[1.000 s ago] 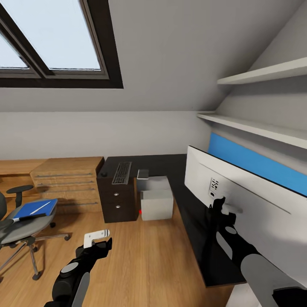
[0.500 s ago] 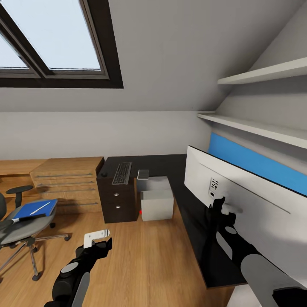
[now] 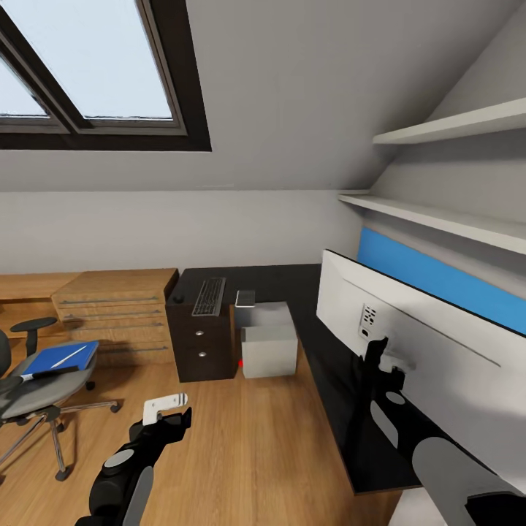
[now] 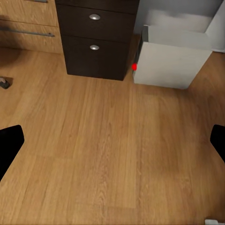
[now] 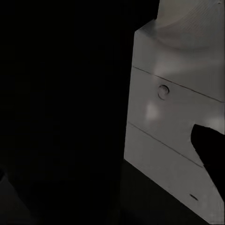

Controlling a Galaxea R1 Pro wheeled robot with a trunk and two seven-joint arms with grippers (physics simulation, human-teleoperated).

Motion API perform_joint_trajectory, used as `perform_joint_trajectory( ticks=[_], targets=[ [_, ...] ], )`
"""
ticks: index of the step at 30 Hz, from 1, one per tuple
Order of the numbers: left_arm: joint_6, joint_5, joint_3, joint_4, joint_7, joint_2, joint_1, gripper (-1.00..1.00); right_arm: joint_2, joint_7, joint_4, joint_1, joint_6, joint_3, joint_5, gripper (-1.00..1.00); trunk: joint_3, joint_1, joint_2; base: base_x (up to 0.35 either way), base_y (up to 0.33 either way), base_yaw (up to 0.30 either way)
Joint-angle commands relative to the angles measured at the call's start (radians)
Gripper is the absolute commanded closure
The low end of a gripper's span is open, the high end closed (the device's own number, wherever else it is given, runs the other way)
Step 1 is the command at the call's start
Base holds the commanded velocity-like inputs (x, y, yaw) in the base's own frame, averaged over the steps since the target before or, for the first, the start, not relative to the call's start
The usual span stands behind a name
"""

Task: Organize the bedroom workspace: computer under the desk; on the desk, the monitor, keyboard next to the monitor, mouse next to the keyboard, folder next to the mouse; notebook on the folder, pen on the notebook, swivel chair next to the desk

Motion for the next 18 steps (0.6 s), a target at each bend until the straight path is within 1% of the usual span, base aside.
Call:
perform_joint_trajectory(
  ticks=[1,13,18],
  targets=[
    [0.004,0.011,-0.001,-0.001,0.009,0.000,-0.001,-1.00,-0.001,-0.006,0.000,-0.001,-0.005,0.006,-0.011,-1.00,-0.002,0.000,-0.001,0.000,0.000,0.000],
    [0.002,0.011,0.000,-0.001,0.009,0.000,-0.001,-1.00,-0.002,-0.006,-0.001,-0.001,-0.005,0.006,-0.010,-1.00,-0.002,0.000,-0.001,0.000,0.000,0.000],
    [0.003,0.011,0.000,-0.001,0.009,0.000,-0.001,-1.00,-0.003,-0.006,0.000,-0.001,-0.006,0.006,-0.010,-1.00,-0.002,0.000,-0.001,-0.170,0.000,0.000]
  ],
)
